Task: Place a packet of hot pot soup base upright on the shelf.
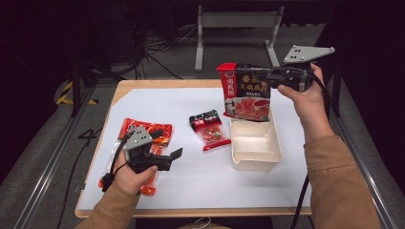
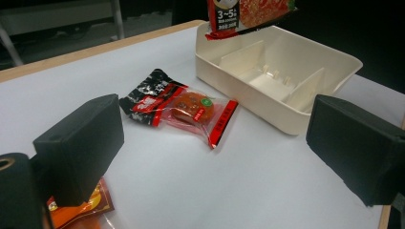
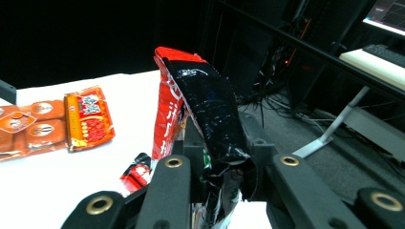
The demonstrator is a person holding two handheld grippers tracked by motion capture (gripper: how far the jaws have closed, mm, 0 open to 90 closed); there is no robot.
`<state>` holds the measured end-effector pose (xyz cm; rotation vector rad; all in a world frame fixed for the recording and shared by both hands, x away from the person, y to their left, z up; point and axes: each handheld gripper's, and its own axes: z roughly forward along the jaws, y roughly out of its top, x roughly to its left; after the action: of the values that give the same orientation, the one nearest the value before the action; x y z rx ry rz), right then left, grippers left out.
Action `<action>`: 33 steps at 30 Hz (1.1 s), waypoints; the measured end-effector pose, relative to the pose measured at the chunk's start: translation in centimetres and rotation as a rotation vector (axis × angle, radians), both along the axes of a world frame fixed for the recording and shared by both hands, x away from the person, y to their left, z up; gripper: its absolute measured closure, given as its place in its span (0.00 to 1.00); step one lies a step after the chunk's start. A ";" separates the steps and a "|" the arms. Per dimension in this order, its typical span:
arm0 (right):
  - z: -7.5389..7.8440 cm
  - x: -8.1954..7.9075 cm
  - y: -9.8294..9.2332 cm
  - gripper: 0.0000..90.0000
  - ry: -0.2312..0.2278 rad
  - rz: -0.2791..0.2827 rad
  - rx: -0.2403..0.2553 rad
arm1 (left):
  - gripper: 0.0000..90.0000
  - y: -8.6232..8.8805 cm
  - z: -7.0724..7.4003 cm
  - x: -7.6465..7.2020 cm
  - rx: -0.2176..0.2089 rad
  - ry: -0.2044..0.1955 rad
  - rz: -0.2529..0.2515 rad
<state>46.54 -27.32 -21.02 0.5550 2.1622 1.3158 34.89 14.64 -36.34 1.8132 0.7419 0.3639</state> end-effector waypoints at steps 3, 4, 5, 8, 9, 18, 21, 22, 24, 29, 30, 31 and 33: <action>-0.3 0.3 -0.4 0.84 -0.013 -0.002 0.006 | 0.06 -0.1 -0.1 0.0 0.000 0.012 0.000; -0.4 0.4 -0.5 0.84 -0.017 -0.003 0.004 | 0.06 -0.1 -0.2 0.0 0.001 0.016 -0.002; -0.5 0.5 -0.7 0.84 -0.020 -0.003 0.004 | 0.06 -0.2 -0.2 0.1 0.001 0.016 -0.003; -1.0 0.9 -1.1 0.84 -0.031 -0.003 0.008 | 0.06 -0.2 -0.3 0.1 0.003 0.021 -0.007; -1.1 1.0 -1.2 0.84 -0.033 -0.003 0.008 | 0.06 -0.2 -0.4 0.2 0.002 0.022 -0.006; -2.3 1.7 -1.6 0.84 -0.042 -0.003 -0.006 | 0.03 -0.1 -0.5 0.3 0.011 0.030 0.007; -3.0 2.1 -1.8 0.84 -0.034 -0.004 0.004 | 0.03 -0.1 -0.6 0.2 0.013 0.034 0.003; -3.2 2.3 -1.8 0.84 -0.030 -0.004 0.006 | 0.03 -0.1 -0.6 0.2 0.012 0.037 0.003; -3.6 2.5 -2.0 0.84 -0.027 -0.004 0.010 | 0.03 -0.1 -0.7 0.2 0.014 0.036 0.002; -4.3 3.1 -2.1 0.84 -0.027 0.001 0.002 | 0.03 0.1 -1.0 0.1 0.027 0.042 -0.001; -4.5 3.2 -2.1 0.84 -0.026 0.002 0.002 | 0.03 0.1 -1.1 0.0 0.022 0.045 0.000; -4.6 3.2 -2.1 0.84 -0.026 0.002 0.001 | 0.03 0.1 -1.1 0.0 0.022 0.045 0.000; -4.9 3.5 -2.1 0.84 -0.027 0.003 0.000 | 0.02 0.2 -1.2 -0.1 0.027 0.040 0.001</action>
<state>50.00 -29.45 -25.94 0.5310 2.1422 1.3183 34.79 14.81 -37.50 1.8502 0.7690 0.3400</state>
